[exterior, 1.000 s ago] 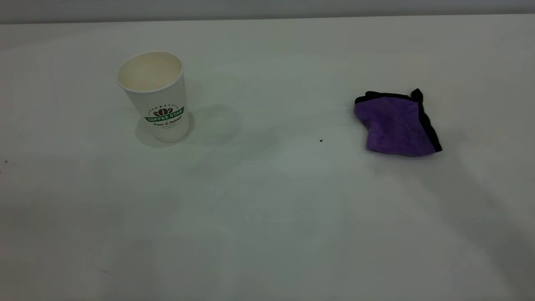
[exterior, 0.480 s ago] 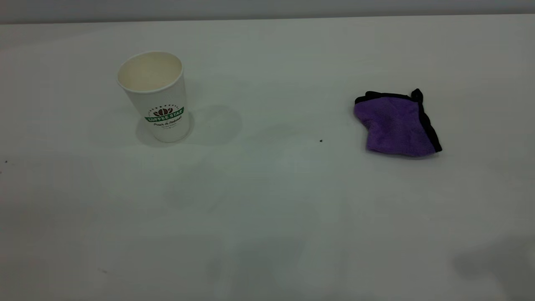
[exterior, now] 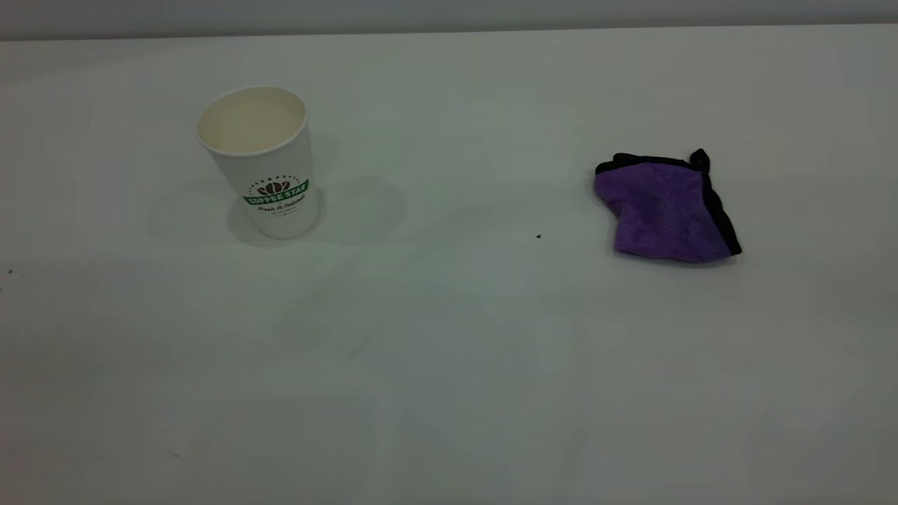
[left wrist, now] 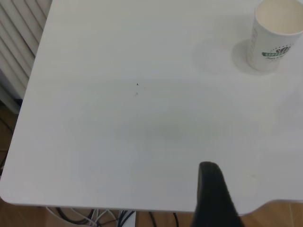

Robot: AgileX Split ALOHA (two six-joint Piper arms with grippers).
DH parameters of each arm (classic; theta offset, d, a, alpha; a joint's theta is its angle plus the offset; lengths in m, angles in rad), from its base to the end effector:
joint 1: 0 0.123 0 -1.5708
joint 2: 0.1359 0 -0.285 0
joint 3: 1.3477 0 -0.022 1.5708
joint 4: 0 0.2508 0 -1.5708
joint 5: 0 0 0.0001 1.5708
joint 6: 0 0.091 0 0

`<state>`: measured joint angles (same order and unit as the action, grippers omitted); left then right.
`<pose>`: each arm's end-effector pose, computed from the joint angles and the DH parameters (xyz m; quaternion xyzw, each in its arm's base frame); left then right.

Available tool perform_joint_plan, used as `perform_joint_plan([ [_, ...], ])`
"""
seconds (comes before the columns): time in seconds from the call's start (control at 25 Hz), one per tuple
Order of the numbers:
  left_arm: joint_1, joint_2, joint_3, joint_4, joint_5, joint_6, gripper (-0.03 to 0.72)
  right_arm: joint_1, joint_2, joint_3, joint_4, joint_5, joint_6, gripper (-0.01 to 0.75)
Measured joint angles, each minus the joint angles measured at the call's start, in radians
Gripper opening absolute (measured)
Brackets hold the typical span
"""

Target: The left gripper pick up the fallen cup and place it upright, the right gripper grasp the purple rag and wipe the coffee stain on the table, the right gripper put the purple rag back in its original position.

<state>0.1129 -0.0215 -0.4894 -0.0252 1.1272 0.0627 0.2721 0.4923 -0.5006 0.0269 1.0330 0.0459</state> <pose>-0.0095 -0.0032 0.2689 -0.0208 0.8671 0.0311 0.4968 0.0676 0.0210 0.2629 -0.1043 0.9445 0.0622 0.3053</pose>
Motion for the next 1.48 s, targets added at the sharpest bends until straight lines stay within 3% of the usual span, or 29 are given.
perform_joint_plan([
  [0.24, 0.0, 0.0, 0.0, 0.0, 0.0, 0.0, 0.501, -0.085, -0.022, 0.023, 0.01, 0.06, -0.025, 0.441],
  [0.84, 0.0, 0.0, 0.0, 0.0, 0.0, 0.0, 0.501, -0.086, -0.499, 0.032, 0.015, 0.092, -0.027, 0.433],
  [1.48, 0.0, 0.0, 0.0, 0.0, 0.0, 0.0, 0.501, -0.086, -0.509, 0.032, 0.016, 0.097, -0.029, 0.433],
])
